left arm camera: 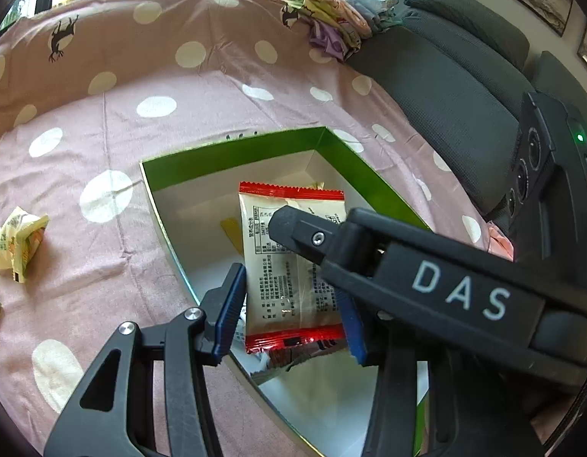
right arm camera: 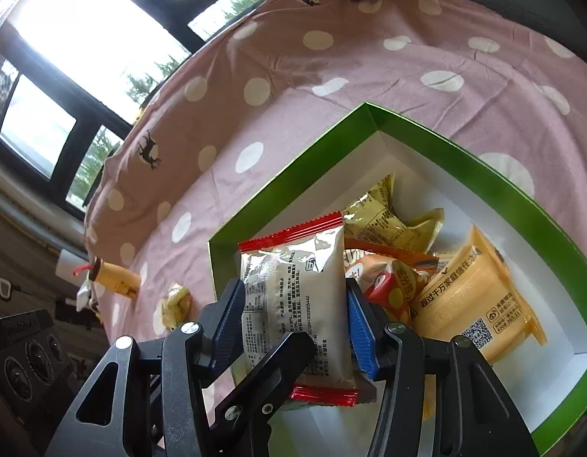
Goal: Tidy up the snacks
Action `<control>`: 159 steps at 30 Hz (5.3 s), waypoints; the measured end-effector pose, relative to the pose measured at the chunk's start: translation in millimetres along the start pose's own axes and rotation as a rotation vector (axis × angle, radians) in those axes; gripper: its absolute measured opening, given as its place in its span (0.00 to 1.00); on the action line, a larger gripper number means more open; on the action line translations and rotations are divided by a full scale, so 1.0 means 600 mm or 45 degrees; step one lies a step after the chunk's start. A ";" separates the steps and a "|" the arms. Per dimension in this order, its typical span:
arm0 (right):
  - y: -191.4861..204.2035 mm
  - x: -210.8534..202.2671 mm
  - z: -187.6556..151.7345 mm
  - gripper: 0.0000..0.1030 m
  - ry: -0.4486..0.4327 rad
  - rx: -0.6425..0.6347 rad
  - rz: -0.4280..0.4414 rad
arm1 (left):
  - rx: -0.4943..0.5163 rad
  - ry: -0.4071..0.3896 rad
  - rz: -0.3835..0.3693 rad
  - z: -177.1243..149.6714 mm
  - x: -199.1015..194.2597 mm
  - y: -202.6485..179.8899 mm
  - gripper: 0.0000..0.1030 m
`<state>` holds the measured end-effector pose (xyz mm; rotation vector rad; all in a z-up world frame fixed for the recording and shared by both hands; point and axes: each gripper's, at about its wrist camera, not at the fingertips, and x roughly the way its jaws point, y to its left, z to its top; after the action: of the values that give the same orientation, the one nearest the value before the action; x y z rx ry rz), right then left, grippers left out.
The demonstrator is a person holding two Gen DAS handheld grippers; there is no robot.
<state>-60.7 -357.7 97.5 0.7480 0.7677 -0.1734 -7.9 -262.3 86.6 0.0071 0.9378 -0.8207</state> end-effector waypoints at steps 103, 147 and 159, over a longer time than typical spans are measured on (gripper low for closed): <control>0.319 0.168 -0.187 0.49 0.552 -0.530 0.333 | -0.636 -0.234 -0.013 -0.160 -0.276 0.308 0.20; -0.032 -0.053 0.005 0.50 -0.057 0.063 -0.072 | -0.035 0.090 -0.340 0.003 -0.003 -0.034 0.27; -0.025 -0.069 0.006 0.49 -0.129 0.088 -0.076 | -0.042 -0.030 -0.202 -0.011 -0.090 0.006 0.78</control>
<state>-94.4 -376.0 119.1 0.7764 0.6905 -0.2915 -27.4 -224.0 119.8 -0.1068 0.9377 -0.9500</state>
